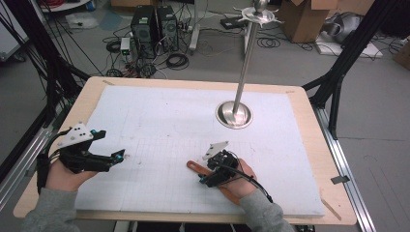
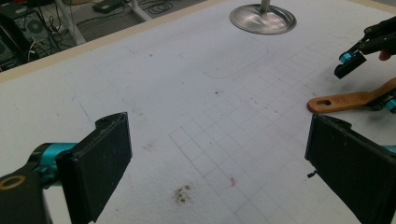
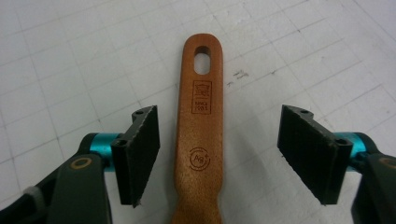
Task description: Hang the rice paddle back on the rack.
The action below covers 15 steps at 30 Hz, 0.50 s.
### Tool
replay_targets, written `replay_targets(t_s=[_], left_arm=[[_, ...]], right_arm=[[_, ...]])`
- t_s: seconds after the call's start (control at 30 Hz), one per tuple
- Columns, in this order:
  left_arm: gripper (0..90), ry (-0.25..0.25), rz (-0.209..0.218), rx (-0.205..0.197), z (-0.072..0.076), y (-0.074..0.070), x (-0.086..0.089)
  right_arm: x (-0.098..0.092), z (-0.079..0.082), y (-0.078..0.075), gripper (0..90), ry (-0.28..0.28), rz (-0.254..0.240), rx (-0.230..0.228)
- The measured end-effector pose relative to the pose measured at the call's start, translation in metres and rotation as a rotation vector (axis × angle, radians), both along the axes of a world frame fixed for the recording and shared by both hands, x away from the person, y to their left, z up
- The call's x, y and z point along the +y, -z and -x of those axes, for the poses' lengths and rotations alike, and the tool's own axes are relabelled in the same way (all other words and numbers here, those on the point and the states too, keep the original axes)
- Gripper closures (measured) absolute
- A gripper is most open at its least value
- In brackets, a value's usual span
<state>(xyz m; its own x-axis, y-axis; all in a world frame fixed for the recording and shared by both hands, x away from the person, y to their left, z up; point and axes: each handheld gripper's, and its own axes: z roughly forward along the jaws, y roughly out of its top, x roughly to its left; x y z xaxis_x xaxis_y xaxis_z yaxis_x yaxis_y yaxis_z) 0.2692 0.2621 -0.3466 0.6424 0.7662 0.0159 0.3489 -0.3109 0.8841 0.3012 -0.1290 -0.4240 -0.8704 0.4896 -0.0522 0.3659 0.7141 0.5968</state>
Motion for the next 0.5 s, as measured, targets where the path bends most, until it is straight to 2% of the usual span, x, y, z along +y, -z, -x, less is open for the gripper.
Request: replay_targets(t_s=[0.1,0.5], left_arm=[[7.7,-0.002,-0.002,-0.001,0.0002,0.0000,0.0011],[7.7,-0.005,0.000,-0.002,0.0005,-0.0001,0.0020]], right_arm=[[-0.0003,-0.0004,0.0002,36.1,-0.005,0.007,-0.002],[0.0009,-0.0001,0.0024,42.4,-0.024,0.019,0.025]])
